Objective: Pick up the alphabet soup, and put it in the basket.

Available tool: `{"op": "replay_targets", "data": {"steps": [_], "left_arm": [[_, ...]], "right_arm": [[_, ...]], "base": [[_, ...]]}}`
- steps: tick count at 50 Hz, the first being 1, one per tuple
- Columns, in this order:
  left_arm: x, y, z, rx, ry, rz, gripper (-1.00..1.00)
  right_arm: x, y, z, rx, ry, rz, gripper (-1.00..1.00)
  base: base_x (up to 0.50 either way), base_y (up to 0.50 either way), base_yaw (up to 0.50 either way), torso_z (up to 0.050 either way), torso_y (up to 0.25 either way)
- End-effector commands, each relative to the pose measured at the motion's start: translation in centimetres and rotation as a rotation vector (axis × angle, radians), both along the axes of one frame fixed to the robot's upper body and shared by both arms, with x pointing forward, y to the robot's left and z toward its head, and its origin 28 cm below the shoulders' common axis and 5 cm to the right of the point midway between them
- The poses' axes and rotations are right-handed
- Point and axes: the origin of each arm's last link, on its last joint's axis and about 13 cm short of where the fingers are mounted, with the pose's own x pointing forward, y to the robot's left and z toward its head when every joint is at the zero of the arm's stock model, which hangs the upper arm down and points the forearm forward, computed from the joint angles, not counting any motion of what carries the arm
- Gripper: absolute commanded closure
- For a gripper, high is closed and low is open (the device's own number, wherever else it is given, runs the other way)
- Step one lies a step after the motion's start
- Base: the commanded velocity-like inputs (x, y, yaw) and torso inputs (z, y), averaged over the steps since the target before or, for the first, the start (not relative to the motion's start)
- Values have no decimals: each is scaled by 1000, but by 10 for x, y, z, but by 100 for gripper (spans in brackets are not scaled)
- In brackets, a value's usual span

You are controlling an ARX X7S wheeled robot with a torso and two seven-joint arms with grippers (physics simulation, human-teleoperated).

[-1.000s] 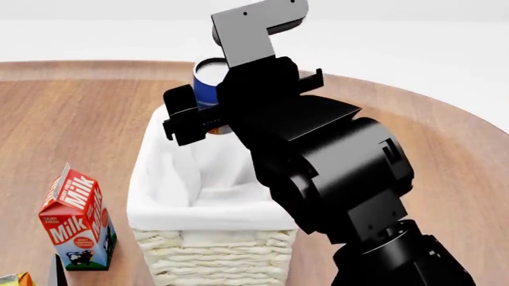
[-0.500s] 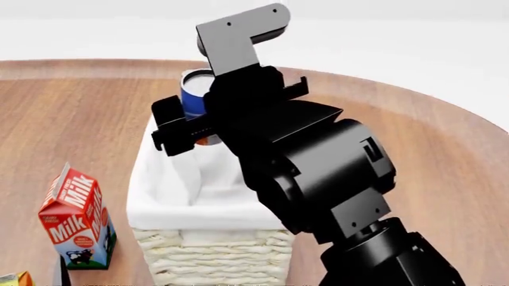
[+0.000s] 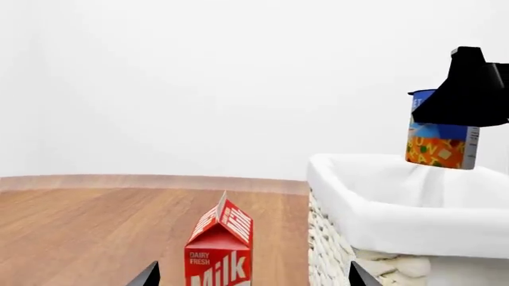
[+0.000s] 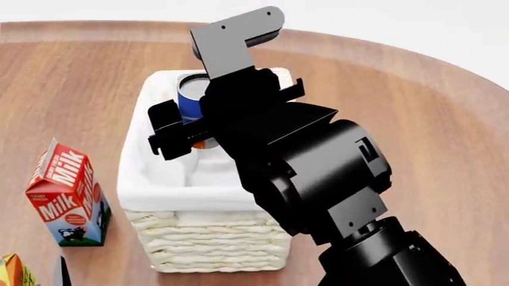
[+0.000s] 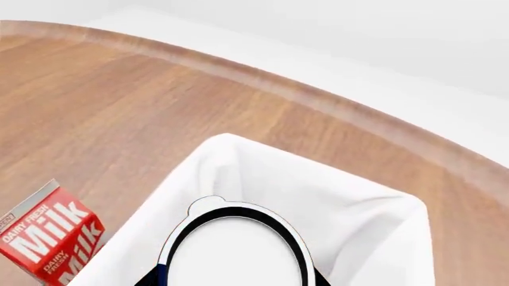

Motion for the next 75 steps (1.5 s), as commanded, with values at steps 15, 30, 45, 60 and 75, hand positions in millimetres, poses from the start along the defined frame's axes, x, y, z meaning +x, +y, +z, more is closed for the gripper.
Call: {"op": "replay_targets", "data": {"steps": [15,30,45,60,75], "left_arm": [[0,-1,1,0,-3,-7,-100],[1,0,0,0,-4,-5,-100],[-1,-1,0,-6,-11,-9,-100],[-2,-1,0,-9,-13,-9,-100],[-1,0,0,-10,-13,-7,-100]], "right_arm": [[1,0,5,-14,-29,8,100],[1,1,4,-17,-33,8,100],[1,0,2,-58,-42,-15,-100],[3,-1,1,-62,-36,-30,-100],[-16,-8,18,-68,-113,-20,-100]], "base": [[-1,0,0,0,-88],[0,0,0,0,-79],[-1,0,0,0,-33],[0,0,0,0,0],[0,0,0,0,0]]}}
